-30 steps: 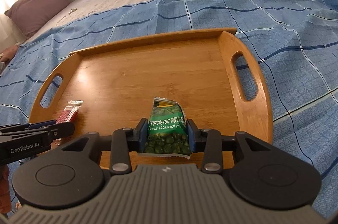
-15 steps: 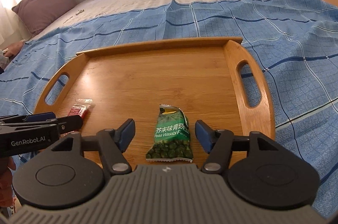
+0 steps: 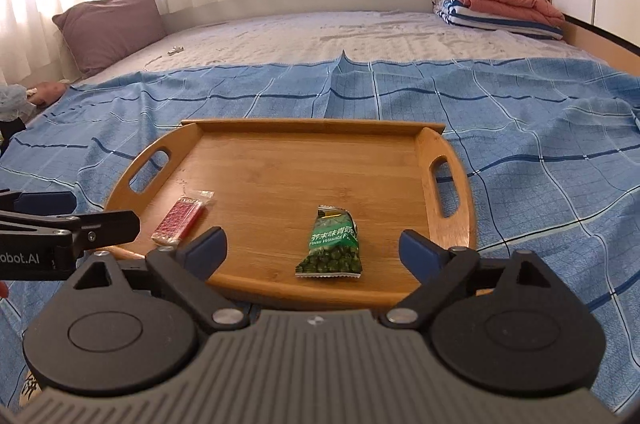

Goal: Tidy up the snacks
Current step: 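Move both tools back over the snack pile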

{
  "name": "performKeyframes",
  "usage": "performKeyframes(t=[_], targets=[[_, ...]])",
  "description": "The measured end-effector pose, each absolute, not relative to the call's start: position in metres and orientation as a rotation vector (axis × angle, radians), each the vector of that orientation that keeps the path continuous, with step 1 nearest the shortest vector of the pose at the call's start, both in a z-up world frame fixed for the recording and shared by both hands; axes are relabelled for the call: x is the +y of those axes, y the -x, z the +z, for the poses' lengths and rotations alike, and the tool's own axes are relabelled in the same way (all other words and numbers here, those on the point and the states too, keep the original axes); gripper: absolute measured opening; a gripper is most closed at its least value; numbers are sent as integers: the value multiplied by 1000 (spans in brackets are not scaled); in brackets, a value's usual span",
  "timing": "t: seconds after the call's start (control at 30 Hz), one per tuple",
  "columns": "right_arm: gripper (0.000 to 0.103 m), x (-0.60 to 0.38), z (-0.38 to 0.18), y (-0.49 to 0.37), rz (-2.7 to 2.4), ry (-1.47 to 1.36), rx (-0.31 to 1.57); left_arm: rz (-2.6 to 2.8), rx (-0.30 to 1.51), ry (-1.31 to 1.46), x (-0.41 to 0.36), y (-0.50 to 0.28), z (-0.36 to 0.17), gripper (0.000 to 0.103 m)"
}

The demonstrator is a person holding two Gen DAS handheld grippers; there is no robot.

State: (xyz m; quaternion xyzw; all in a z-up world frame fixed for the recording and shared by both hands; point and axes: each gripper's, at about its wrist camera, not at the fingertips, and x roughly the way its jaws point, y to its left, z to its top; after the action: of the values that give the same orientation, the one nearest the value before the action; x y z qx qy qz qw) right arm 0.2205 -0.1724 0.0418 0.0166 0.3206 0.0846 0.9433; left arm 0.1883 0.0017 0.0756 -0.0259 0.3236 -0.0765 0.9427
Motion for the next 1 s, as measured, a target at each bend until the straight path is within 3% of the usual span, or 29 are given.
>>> performKeyframes(t=[0.17, 1.0], targets=[[103, -171, 46, -185, 199, -23, 612, -179, 627, 78, 7, -151, 78, 96], [103, -181, 7, -65, 106, 37, 587, -111, 625, 58, 28, -34, 30, 97]])
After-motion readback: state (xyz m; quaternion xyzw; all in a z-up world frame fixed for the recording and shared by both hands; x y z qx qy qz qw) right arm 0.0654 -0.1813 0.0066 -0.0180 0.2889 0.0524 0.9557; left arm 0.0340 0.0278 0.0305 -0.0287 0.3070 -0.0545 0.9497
